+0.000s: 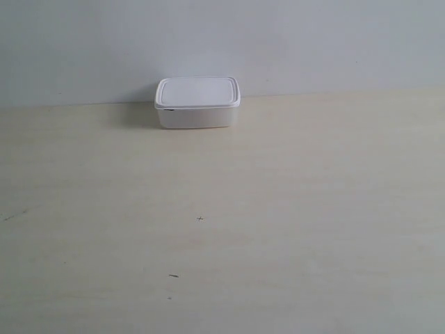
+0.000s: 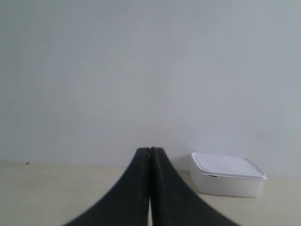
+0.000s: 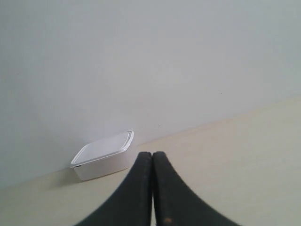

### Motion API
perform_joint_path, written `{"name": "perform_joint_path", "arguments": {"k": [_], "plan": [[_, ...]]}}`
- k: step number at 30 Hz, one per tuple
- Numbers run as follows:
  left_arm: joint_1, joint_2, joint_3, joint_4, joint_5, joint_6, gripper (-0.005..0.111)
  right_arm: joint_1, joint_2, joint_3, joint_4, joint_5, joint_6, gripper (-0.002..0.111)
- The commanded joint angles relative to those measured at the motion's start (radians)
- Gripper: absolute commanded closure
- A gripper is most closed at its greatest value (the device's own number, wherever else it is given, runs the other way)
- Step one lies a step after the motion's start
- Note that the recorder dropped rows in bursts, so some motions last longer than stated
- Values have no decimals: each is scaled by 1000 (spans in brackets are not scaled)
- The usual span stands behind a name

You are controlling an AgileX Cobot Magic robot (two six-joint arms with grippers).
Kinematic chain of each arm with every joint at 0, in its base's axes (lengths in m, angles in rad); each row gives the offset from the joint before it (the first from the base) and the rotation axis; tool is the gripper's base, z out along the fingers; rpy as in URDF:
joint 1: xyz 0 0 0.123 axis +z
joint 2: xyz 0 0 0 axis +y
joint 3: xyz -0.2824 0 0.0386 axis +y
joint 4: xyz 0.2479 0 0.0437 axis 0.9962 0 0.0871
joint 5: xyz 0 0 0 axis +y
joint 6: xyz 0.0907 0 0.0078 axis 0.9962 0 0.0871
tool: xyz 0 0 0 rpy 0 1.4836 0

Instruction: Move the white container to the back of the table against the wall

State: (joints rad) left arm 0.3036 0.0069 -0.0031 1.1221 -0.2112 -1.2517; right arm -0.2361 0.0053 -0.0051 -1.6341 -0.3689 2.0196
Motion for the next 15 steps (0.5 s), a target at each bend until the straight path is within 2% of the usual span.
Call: {"name": "perform_joint_path", "arguments": {"k": [1,15], "plan": [[3,-7,3,0,3,4,107,-8,-5,5,5,-4,-2,108],[3,-7,3,0,3,4,107,-8,-5,5,6,-4,-2,108]]}}
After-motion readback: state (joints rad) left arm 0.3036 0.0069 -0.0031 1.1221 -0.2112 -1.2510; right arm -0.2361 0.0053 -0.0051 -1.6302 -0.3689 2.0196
